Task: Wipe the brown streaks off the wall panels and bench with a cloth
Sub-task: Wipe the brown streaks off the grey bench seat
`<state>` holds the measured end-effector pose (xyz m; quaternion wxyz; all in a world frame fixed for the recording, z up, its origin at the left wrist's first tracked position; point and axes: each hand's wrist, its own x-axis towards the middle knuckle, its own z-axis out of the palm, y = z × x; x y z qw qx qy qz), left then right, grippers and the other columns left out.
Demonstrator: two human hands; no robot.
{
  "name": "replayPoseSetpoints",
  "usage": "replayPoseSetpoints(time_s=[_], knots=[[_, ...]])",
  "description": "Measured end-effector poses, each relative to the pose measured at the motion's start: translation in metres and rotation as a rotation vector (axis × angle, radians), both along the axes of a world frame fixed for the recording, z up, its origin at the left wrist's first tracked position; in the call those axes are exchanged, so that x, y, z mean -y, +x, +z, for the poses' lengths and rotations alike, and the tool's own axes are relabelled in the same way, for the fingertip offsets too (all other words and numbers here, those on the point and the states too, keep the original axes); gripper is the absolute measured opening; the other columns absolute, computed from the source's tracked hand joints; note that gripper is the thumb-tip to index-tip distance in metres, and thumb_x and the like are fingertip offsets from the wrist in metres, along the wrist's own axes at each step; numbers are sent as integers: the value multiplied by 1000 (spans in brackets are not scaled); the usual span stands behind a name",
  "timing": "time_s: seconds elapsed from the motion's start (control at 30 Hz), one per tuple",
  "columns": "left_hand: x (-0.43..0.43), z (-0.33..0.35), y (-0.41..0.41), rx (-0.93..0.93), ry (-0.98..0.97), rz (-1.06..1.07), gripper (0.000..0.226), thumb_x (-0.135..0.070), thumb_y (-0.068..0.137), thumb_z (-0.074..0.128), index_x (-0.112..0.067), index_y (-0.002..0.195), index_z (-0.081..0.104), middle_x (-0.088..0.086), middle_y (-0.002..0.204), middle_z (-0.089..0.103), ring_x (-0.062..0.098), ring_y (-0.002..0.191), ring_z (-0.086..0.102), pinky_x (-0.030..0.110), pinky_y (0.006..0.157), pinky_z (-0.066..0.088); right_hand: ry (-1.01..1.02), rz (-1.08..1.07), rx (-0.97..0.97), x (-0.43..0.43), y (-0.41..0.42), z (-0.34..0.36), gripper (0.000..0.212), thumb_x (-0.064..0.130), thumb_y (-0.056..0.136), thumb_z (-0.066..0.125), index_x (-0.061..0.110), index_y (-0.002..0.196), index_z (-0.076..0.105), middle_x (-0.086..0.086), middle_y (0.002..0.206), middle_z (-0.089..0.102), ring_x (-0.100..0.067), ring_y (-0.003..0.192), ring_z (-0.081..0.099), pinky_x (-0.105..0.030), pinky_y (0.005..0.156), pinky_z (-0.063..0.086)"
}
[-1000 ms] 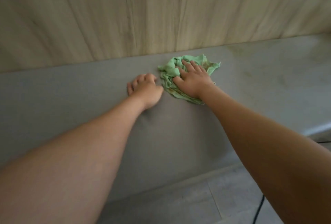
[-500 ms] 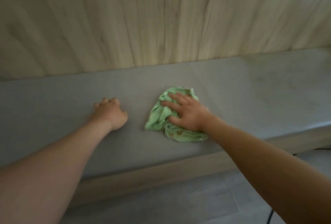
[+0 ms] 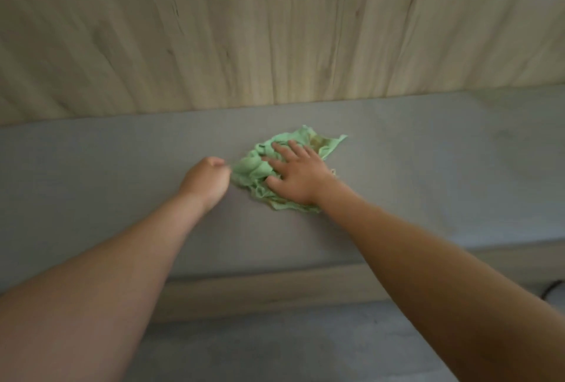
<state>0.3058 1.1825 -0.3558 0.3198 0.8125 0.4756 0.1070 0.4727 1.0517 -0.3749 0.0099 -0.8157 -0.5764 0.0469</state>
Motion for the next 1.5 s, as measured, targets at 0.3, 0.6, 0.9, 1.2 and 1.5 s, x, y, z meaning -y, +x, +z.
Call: replayPoseSetpoints(time_s=[0.3,0.6,0.9,1.2,1.5], knots=[[69,13,64,-139,175,-23,33,-28,93,52,-8,115,67,20,122,68,41,120,59,40,105,45,121,221,-11,121,-18,-12,77,81,88,26,49,158,31,5,171,22,-24,159,12,-47,129,8],[220,3,230,-87,194,-361,32,-30,93,51,-17,119,65,15,132,60,38,130,47,43,109,42,253,-329,73,288,113,-30,78,86,87,31,49,156,35,3,169,29,-24,158,18,-46,129,11],[280,-5,335,-43,337,-512,28,-26,99,49,-16,121,62,16,137,52,37,132,42,40,114,36,245,-869,11,368,231,-26,93,94,81,24,46,160,24,-3,173,13,-27,160,4,-47,129,3],[259,-18,390,-505,336,-505,59,-54,106,16,-34,161,10,-3,172,-1,30,158,-3,68,121,5,125,-910,-42,308,354,-11,112,98,74,17,33,166,12,-11,174,0,-34,159,-6,-53,128,-3],[256,-28,394,-548,326,-548,61,-53,106,9,-36,162,-6,-4,171,-19,34,156,-21,72,118,-5,60,-859,-53,246,473,2,122,100,72,21,25,167,2,-13,173,-1,-34,160,-1,-49,129,3]])
